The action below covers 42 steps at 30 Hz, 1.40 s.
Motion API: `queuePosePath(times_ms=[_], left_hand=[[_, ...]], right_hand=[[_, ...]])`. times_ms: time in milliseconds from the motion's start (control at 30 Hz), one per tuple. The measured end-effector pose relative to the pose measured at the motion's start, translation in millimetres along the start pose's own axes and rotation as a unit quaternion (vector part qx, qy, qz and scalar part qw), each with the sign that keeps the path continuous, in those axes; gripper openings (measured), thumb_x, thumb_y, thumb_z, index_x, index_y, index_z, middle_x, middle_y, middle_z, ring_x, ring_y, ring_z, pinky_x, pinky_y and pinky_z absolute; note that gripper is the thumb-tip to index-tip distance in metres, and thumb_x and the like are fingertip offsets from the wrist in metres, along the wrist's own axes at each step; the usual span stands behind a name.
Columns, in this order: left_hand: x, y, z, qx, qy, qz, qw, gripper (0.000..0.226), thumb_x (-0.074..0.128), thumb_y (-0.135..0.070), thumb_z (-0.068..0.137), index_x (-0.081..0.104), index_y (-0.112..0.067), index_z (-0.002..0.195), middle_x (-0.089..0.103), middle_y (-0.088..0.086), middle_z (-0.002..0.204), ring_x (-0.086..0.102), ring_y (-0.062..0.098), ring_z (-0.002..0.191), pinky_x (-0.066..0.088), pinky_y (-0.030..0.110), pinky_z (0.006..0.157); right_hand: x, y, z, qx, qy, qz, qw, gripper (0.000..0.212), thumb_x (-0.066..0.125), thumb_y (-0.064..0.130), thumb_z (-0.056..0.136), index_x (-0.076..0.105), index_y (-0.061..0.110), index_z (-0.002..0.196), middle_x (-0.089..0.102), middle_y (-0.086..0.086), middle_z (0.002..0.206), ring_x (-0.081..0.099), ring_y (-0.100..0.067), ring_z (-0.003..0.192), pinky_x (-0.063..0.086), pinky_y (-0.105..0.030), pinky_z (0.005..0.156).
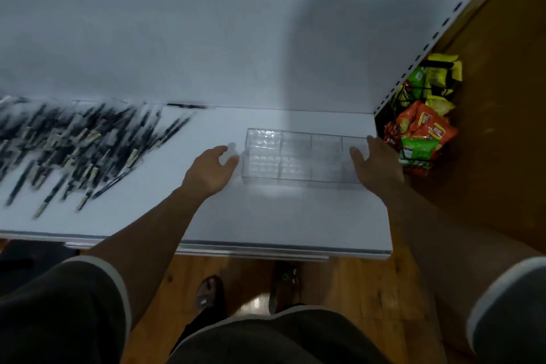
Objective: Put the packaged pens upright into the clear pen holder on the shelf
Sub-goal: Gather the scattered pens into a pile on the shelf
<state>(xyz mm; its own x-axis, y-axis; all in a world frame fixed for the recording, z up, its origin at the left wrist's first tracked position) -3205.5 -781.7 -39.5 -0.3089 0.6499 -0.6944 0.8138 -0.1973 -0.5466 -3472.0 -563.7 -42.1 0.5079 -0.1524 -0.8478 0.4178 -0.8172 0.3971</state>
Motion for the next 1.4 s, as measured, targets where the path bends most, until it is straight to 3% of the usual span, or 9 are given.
queuePosePath(times_ms=[167,500,733,1033,1233,1400], left_hand=[[-53.1,39.3,-21.9,0.047,0.009,0.181,0.982,0.058,0.039,-0.051,0.098,0.036,-0.021,0.147,0.035,0.003,0.154,0.032,0.024,0.14,0.025,0.037,0.115],[-201.2,233.3,-103.5,0.016,-0.033,0.238,0.971,0.058,0.038,-0.05,0.099,0.033,-0.021,0.149,0.038,0.005,0.152,0.038,0.025,0.136,0.032,0.035,0.108],[-257.1,338.2,-122.4,-0.041,-0.03,0.163,0.985,0.058,0.041,-0.05,0.098,0.033,-0.021,0.148,0.036,0.006,0.152,0.036,0.027,0.137,0.033,0.037,0.109],[-298.1,399.1,-79.9,-0.116,-0.016,0.045,0.992,0.06,0.042,-0.049,0.098,0.03,-0.02,0.149,0.028,0.007,0.157,0.03,0.028,0.141,0.028,0.039,0.114],[-323.7,446.5,-44.9,-0.164,-0.026,-0.007,0.986,0.061,0.05,-0.045,0.096,0.033,-0.016,0.148,0.034,0.007,0.154,0.036,0.026,0.138,0.029,0.035,0.11],[-357.2,482.2,3.1,-0.16,-0.04,-0.042,0.985,0.061,0.052,-0.042,0.096,0.034,-0.014,0.148,0.035,0.007,0.154,0.039,0.024,0.137,0.03,0.03,0.108]], right_hand=[[14.0,80.6,-32.8,-0.073,-0.014,-0.123,0.99,0.059,0.034,0.045,0.102,0.033,0.009,0.149,0.027,-0.014,0.158,0.021,-0.031,0.146,0.019,-0.041,0.118],[141.0,317.7,-152.8,-0.182,0.082,-0.154,0.968,0.059,0.035,0.049,0.101,0.033,0.016,0.15,0.028,-0.006,0.159,0.024,-0.028,0.145,0.024,-0.041,0.115],[219.6,452.1,-214.7,-0.264,0.163,-0.18,0.933,0.062,0.036,0.049,0.101,0.029,0.015,0.152,0.021,-0.005,0.161,0.018,-0.027,0.147,0.022,-0.042,0.117],[301.8,537.3,-178.6,-0.269,0.22,-0.162,0.924,0.065,0.039,0.051,0.1,0.028,0.015,0.153,0.021,-0.008,0.161,0.021,-0.029,0.147,0.023,-0.046,0.118],[359.5,584.7,-179.4,-0.298,0.251,-0.135,0.911,0.064,0.04,0.049,0.1,0.03,0.011,0.151,0.021,-0.013,0.16,0.019,-0.03,0.147,0.02,-0.045,0.119],[397.3,619.2,-175.3,-0.282,0.253,-0.149,0.913,0.069,0.043,0.053,0.098,0.024,0.017,0.154,0.009,-0.011,0.163,0.008,-0.03,0.149,0.015,-0.047,0.12]])
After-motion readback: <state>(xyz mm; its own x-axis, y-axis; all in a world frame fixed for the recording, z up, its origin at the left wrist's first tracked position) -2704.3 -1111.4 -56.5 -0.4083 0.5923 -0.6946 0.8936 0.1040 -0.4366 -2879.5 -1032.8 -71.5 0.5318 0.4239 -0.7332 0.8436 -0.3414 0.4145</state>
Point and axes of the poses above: each hand's wrist, its own z-axis towards the middle knuckle, its own x-axis out of the palm, y = z × x, the point moved 5 cm from there along z, towards the middle knuckle
